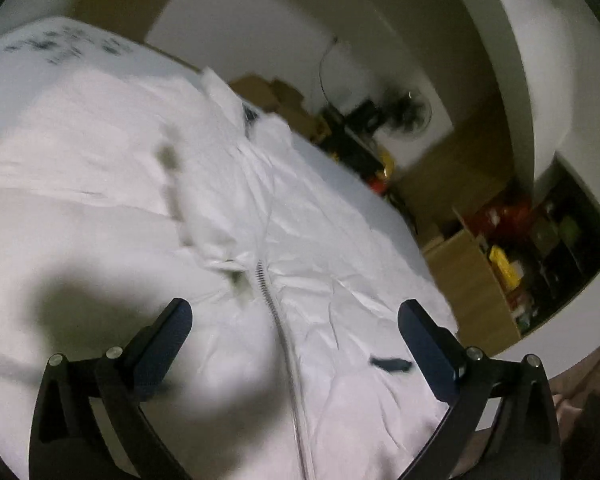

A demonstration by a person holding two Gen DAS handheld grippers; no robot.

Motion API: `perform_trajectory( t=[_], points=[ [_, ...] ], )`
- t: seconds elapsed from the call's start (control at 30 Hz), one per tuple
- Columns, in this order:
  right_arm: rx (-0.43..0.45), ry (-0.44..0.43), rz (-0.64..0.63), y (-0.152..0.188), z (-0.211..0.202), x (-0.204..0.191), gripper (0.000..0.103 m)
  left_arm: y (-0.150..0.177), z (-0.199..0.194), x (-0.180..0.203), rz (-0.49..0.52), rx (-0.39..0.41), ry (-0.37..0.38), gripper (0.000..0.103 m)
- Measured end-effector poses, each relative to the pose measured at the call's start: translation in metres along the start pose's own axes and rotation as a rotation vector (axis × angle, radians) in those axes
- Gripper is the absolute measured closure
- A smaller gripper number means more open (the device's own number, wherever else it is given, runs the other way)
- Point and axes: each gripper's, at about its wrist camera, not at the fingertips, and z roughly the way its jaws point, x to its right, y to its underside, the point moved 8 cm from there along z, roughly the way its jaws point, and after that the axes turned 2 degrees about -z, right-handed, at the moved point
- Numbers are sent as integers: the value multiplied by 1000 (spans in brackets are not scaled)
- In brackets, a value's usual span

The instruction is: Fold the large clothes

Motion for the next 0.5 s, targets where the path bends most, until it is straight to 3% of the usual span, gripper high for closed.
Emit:
perform_trajectory(
  t=[0.13,0.2,0.27,0.37,0.43,0.5],
  points=[
    [13,-18,-103,-50,20,-49,0,7,-92,-26,21,153,-139,0],
    [-9,-6,-201,-69,48,-88,0,16,-139,-37,57,260,-191,0],
    [-53,27,-303,-84,92,-133,0,26,-170,-53,55,308,-217,0],
    [-160,32,-394,-86,156,-184,1,44,-201,-74,-13,318,-198,0],
    [-246,28,-415,-84,199,-211,9,52,-211,-80,-56,308,-169,0],
    [-246,95,-453,-87,230,-223,11,51,-223,-89,-91,312,-135,0]
  ],
)
